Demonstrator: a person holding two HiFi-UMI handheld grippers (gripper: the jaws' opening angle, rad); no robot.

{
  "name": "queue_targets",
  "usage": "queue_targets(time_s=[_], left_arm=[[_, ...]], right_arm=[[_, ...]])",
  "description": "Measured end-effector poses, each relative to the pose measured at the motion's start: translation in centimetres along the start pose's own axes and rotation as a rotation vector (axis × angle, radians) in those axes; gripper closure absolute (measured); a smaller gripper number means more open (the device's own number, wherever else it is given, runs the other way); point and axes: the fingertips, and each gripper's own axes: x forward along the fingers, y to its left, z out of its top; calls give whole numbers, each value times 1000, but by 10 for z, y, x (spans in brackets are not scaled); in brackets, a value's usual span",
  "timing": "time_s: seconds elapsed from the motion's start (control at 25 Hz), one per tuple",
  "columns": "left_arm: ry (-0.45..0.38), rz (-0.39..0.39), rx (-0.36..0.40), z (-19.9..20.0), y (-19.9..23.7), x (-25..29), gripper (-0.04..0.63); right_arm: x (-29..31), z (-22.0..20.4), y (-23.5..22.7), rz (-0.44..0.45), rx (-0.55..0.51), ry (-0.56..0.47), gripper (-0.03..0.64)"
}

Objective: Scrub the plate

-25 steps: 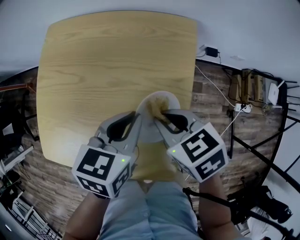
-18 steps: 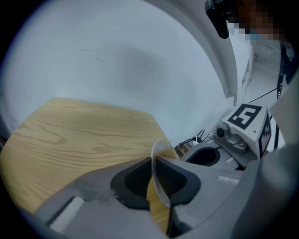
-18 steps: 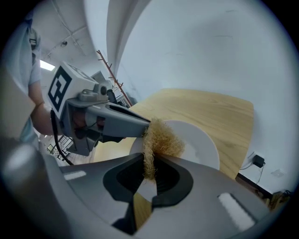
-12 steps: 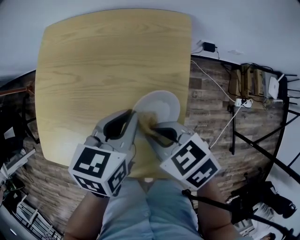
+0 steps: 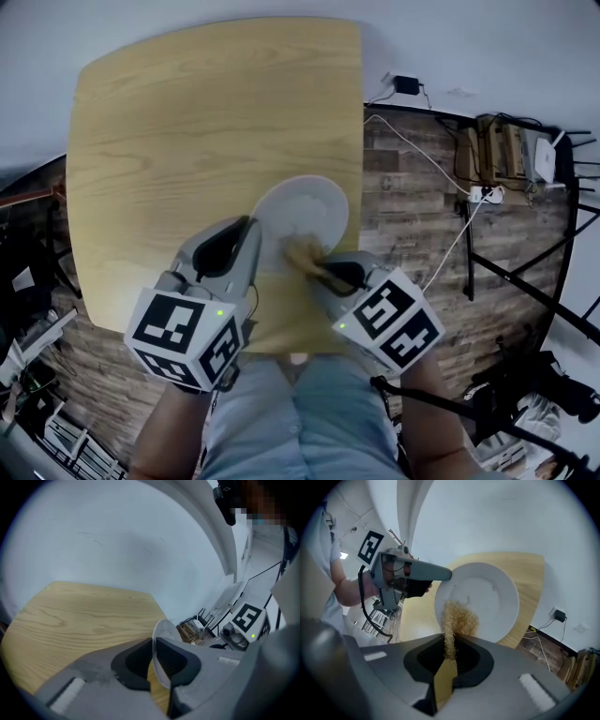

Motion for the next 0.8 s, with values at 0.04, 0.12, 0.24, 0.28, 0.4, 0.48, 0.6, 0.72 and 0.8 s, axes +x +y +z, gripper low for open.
queue_targets(time_s=[0.04,0.12,0.24,0.28,0.4,0.48,0.6,0.72,0.8], left_arm=[[-1,1,0,0,0,-1,545],[-4,2,0,0,-2,-1,545],[-6,-5,4,1,-5,0,545],[-6,-8,5,1,-6,0,545],[-6,-15,7,2,-7,-1,545],[-5,-18,10,2,-8,-1,545],[-1,-21,8,1,-8,0,545],[0,-25,9,1,-9,-1,545],[-2,-27,13,2,-9,-1,545]], right_arm=[[-2,-3,-3,-9,11,1,578],[-5,-7,-10,-30,34,-1,578],[-11,-13,-23,-67,61,-4,578],[-13,-14,-27,-77,70,-4,578],[-18,-12,-37,-104,100,-13,578],[-21,-9,-42,-121,114,-20,578],[-24,-5,-49,-137,128,-28,578],[-25,1,-55,-152,130,-31,578],[-26,6,-58,-161,123,-32,578]])
